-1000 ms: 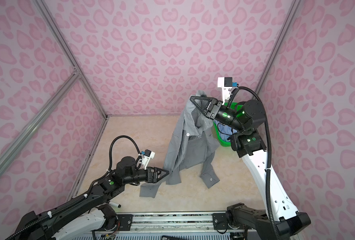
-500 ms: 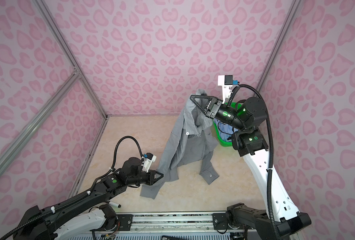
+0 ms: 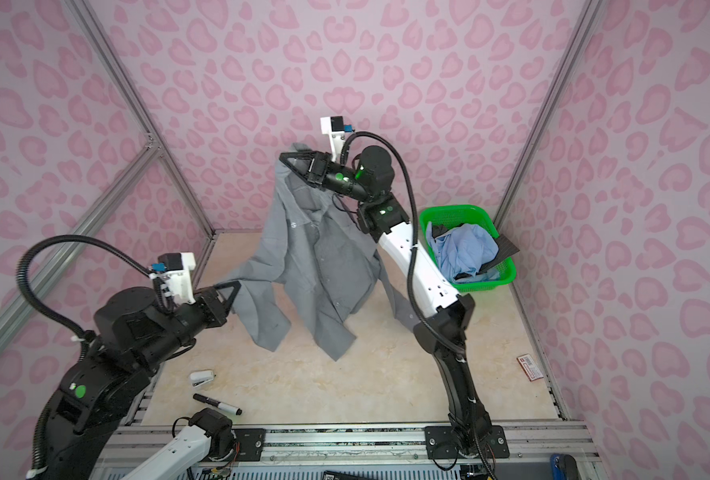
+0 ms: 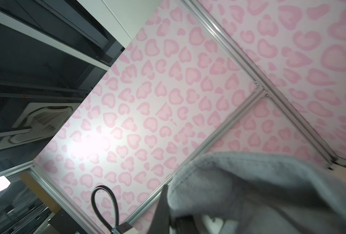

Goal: Fold and stack the long sleeve shirts
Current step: 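Lay the shirt flat on the table with both grippers, pulling it apart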

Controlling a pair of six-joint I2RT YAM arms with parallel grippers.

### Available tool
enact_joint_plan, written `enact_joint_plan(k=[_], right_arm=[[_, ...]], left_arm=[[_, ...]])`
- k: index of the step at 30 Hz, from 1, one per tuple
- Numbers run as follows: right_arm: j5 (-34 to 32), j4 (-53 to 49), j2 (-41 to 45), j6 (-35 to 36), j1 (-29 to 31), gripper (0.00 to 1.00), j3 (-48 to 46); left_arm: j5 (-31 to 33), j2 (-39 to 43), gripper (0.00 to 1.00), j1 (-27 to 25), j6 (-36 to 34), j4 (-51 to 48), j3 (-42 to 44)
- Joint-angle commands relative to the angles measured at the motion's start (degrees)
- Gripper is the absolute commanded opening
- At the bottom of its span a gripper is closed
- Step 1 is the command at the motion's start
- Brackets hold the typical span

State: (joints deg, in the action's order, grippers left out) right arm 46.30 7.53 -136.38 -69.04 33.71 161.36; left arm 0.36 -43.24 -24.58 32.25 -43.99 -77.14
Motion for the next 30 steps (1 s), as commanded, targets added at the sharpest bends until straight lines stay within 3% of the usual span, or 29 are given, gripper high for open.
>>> enact_joint_plan(k=[1, 6, 8, 10, 12, 14, 16, 18, 26, 30], right_arm=[[-5.1, 13.2, -2.0, -17.7, -1.3, 0.0, 4.6], [0.5, 28.9, 19.7, -15.1, -6.1, 0.0, -28.4], [1.6, 29.1, 26.0, -13.9, -10.5, 0.0, -35.7], [3.8, 33.2, 29.8, -17.9, -15.1, 0.0, -41.8], [4.7, 41.9, 34.1, -24.0, -19.9, 0.0, -51.6], [5.3, 48.6, 39.6, -27.7, -25.2, 0.0, -63.7], [6.7, 51.4, 44.2, -28.6, -29.7, 0.0, -74.2], [7.7, 53.9, 48.0, -29.1, -32.7, 0.0, -84.5], [7.5, 49.1, 60.0, -21.9, -35.9, 0.0, -115.3], [4.5, 35.1, 69.2, -11.9, -36.2, 0.0, -123.8]], left_arm=[[6.8, -3.9, 0.04, 0.4, -6.0, -10.0, -12.0], [2.7, -11.4, 0.03, 0.3, -9.6, -13.4, -27.6], [-0.1, -14.4, 0.03, -0.2, -10.2, -13.1, -30.9], [-1.6, -16.6, 0.03, -0.9, -9.1, -12.6, -32.2], [-2.5, -17.5, 0.03, -3.6, -7.8, -9.5, -29.6], [3.5, -18.6, 0.03, -10.4, -7.5, -6.8, -24.8], [9.0, -19.6, 0.03, -16.5, -6.1, -2.9, -18.6], [8.7, -20.0, 0.03, -18.5, -2.3, 3.0, -10.6], [13.2, -28.1, 0.03, -29.1, 8.6, 17.3, 10.9], [11.5, -30.7, 0.03, -32.8, 14.5, 24.5, 20.1]])
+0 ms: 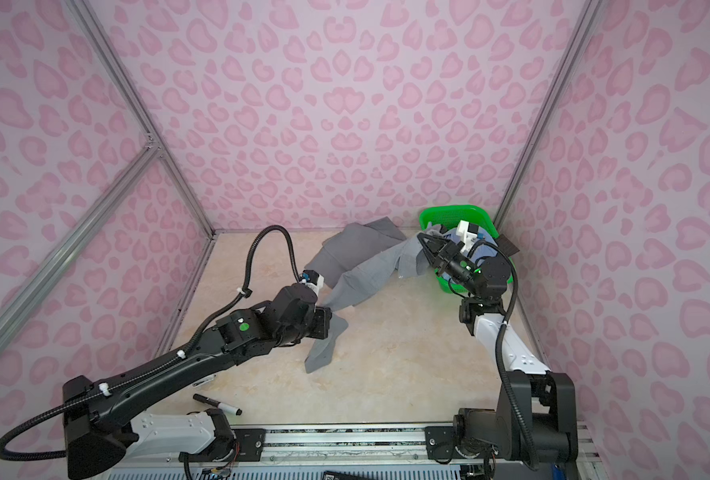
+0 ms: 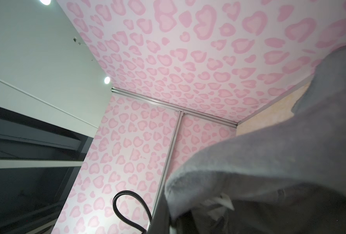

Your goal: Fold and stack the long sleeve shirts

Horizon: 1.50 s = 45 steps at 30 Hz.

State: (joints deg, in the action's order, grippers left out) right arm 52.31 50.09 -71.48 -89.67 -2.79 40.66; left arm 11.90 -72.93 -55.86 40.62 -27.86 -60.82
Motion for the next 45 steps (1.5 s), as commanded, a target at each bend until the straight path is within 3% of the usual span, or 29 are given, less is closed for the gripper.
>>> enact_joint_plan(k=[1, 3, 5, 6, 10, 11, 15, 19, 22, 25, 33, 42, 45], right_arm=[[-2.1, -12.7, 6.9, 12.2, 0.4, 0.0, -4.3], [-4.8, -26.9, 13.3, 20.1, 0.3, 0.0, -6.0], [-7.4, -39.9, 18.9, 27.8, 0.3, 0.0, -6.6], [-8.4, -44.7, 21.3, 30.1, 0.3, 0.0, -7.4], [-5.4, -47.0, 25.3, 30.4, -1.3, 0.0, -13.1], [-4.4, -47.8, 25.7, 30.9, -2.1, 0.0, -14.3], [-2.7, -49.9, 28.3, 31.6, -6.4, 0.0, -17.1], [-2.4, -52.9, 28.7, 33.9, -7.5, 0.0, -15.9], [-2.1, -52.2, 28.7, 33.1, -7.5, 0.0, -16.1], [-1.9, -52.3, 28.8, 33.1, -7.4, 0.0, -15.7], [-1.4, -52.2, 29.8, 32.9, -6.8, 0.0, -15.5], [-1.6, -54.2, 31.7, 32.9, -5.9, 0.01, -14.7], [-2.2, -57.2, 33.1, 33.3, -5.7, 0.12, -14.0]], left_arm=[[-0.9, -1.3, 0.05, -2.5, 6.9, 10.5, 6.1], [-1.0, -2.5, 0.13, -4.6, 7.9, 12.1, 7.8], [-1.4, -3.5, 0.27, -6.3, 7.6, 12.6, 7.9], [-1.8, -3.1, 0.4, -6.6, 7.3, 12.9, 8.1], [1.6, 0.7, 0.83, -5.0, 0.2, 8.6, 4.1], [-1.0, 1.3, 1.0, -3.0, -2.6, 8.2, 2.9], [-3.7, 0.3, 0.98, 5.6, -9.2, 4.4, -3.8], [-5.5, -6.2, 0.98, 14.5, -13.1, 3.7, -8.7], [-8.2, -11.8, 0.98, 18.2, -13.1, 5.3, -11.2], [-6.7, -20.7, 1.0, 19.7, -13.5, 4.2, -18.0], [-9.4, -42.3, 0.87, 26.4, -9.9, 1.1, -33.7], [-9.8, -51.7, 0.86, 30.5, -3.6, 2.5, -33.7], [-7.4, -53.2, 0.86, 30.9, -1.1, 2.6, -32.8]])
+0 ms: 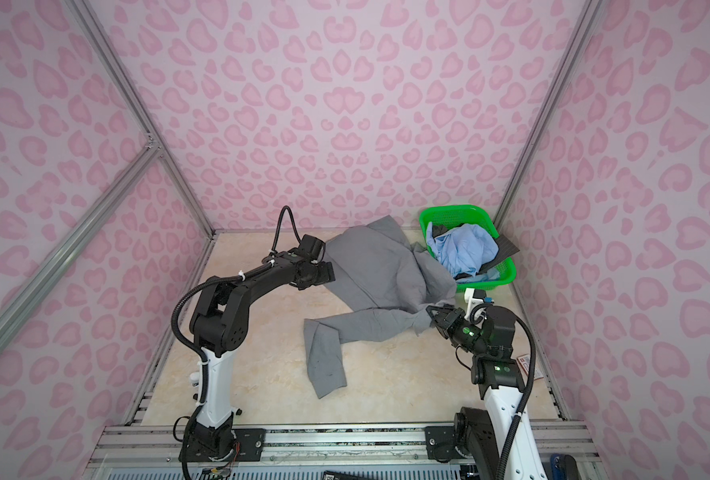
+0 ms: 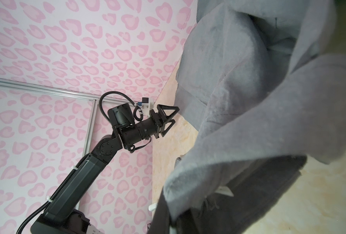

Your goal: Fold and stack the long sleeve shirts

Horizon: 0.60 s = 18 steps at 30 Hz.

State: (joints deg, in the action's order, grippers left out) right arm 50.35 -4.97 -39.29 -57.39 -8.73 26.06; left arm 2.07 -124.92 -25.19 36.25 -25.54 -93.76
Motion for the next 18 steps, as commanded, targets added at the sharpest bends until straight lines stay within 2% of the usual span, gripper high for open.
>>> enact_joint_plan(k=[1, 5, 8, 10, 14, 18], right_arm=[[-0.4, -3.1, 1.4, 1.3, 0.4, 0.16, 0.8], [-1.6, -9.0, 4.2, 3.5, 0.7, 0.32, 1.5], [-3.9, -15.1, 6.0, 5.8, 0.8, 0.53, 3.2], [-6.8, -20.3, 7.2, 8.3, 0.9, 0.62, 5.5], [-14.6, -29.6, 8.3, 13.2, 0.8, 0.66, 10.3], [-15.5, -31.6, 8.8, 14.5, 0.8, 0.67, 12.6]], left_arm=[[2.7, -1.6, 0.87, 0.5, 4.2, 0.0, 0.2], [1.3, 0.3, 0.86, 1.4, 6.1, 2.3, 1.7], [0.8, 5.5, 0.87, 1.4, 6.3, 5.5, 3.6], [1.7, 8.1, 0.87, 1.4, 5.6, 6.7, 3.7], [2.7, 6.3, 0.88, 1.7, 4.4, 6.0, -0.4], [1.5, -0.4, 0.87, 2.3, 3.3, 4.4, -8.3]])
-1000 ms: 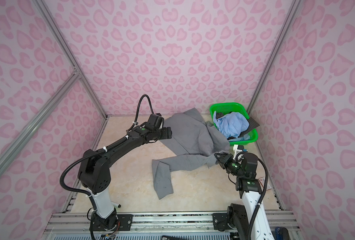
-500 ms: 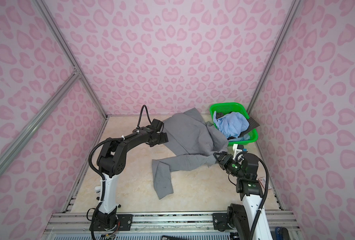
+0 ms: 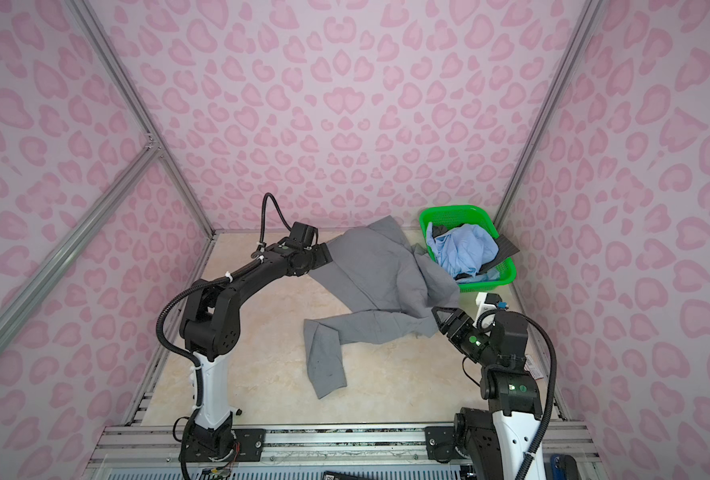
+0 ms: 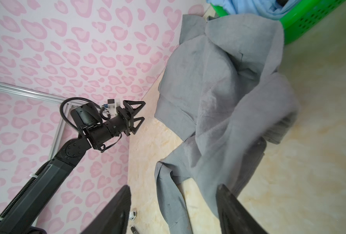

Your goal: Fold and stack the long sleeve shirts

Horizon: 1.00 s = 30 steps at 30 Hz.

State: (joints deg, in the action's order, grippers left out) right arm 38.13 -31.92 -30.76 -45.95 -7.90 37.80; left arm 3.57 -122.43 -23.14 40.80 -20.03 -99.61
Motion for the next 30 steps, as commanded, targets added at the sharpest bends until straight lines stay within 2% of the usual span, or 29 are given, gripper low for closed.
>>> enact_joint_plan(k=[1, 7, 12, 15, 18, 21, 24, 30], right_arm=[[-3.3, -5.0, 0.3, 3.7, 0.1, 0.67, 1.3], [-0.9, -3.3, 0.6, 3.2, 0.2, 0.68, 1.2], [2.3, 2.6, 0.4, 0.8, 0.8, 0.69, 0.0], [1.6, 8.5, 0.1, -2.7, 2.8, 0.7, -2.2], [-2.0, 13.1, -2.1, -4.4, 8.1, 0.7, -3.3], [-5.4, 16.0, -8.4, -4.1, 16.2, 0.7, -1.6], [-9.0, 18.9, -15.1, -3.2, 22.9, 0.7, 0.9], [-8.0, 29.0, -29.3, -4.7, 26.8, 0.7, 4.8]], left_arm=[[-0.6, -4.3, 0.87, 0.4, -1.3, -0.9, -3.7], [-3.2, -11.8, 0.87, 0.4, 0.6, -1.7, -11.0], [-2.5, -12.4, 0.87, 0.5, 2.3, -0.9, -8.6], [-0.3, -11.6, 0.88, 0.7, 3.7, -0.7, -5.1], [0.0, -11.2, 0.88, 1.0, 5.1, 0.3, -1.9], [0.3, -11.0, 0.88, 1.1, 6.0, -0.1, -0.4], [1.6, -8.3, 0.88, 1.2, 7.8, 0.7, 4.6], [2.5, 2.9, 0.88, 1.9, 14.5, 5.4, 24.1]])
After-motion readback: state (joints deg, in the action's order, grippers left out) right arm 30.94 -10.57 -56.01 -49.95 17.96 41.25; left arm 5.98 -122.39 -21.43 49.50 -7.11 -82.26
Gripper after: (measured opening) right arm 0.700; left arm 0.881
